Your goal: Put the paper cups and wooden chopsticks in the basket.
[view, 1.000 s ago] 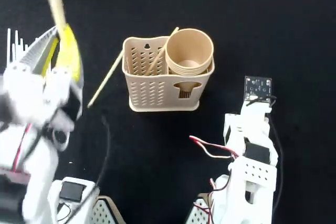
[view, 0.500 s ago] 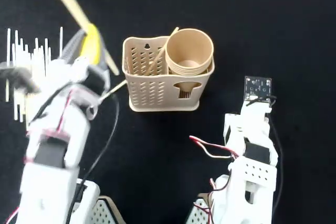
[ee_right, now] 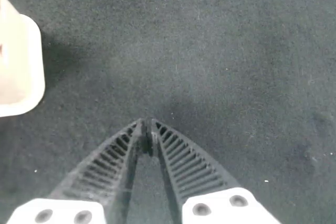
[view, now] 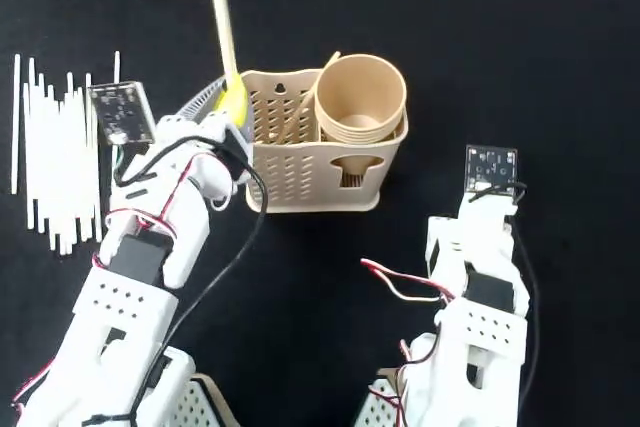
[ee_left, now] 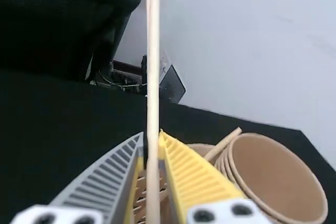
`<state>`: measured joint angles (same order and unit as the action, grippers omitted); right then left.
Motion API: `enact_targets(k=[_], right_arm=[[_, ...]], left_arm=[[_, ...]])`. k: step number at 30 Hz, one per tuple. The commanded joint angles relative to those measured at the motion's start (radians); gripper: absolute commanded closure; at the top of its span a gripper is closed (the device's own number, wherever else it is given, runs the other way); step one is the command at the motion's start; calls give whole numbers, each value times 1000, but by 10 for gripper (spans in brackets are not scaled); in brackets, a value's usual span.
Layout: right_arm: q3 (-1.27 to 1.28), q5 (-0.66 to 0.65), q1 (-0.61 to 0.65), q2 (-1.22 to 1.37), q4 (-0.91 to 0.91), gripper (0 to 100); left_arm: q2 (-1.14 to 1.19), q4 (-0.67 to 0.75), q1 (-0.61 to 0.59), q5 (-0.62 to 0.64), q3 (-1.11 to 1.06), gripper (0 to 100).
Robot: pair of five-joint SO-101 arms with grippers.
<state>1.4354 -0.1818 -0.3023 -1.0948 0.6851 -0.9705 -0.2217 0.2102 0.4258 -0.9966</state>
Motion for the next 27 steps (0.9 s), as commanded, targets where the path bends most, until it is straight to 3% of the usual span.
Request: enact_targets(k=[1, 12, 19, 27], right_arm=[[-7, -8, 9, -15, -18, 984], [-7, -8, 9, -15, -18, 983], [-8, -8, 9, -15, -18, 983], [-8, -8, 9, -15, -17, 983]], left_arm=[[5, 20, 25, -60, 7, 971], [-48, 12, 35, -64, 243, 972], [-46, 77, 35, -64, 234, 972], [253, 244, 35, -94, 285, 972]])
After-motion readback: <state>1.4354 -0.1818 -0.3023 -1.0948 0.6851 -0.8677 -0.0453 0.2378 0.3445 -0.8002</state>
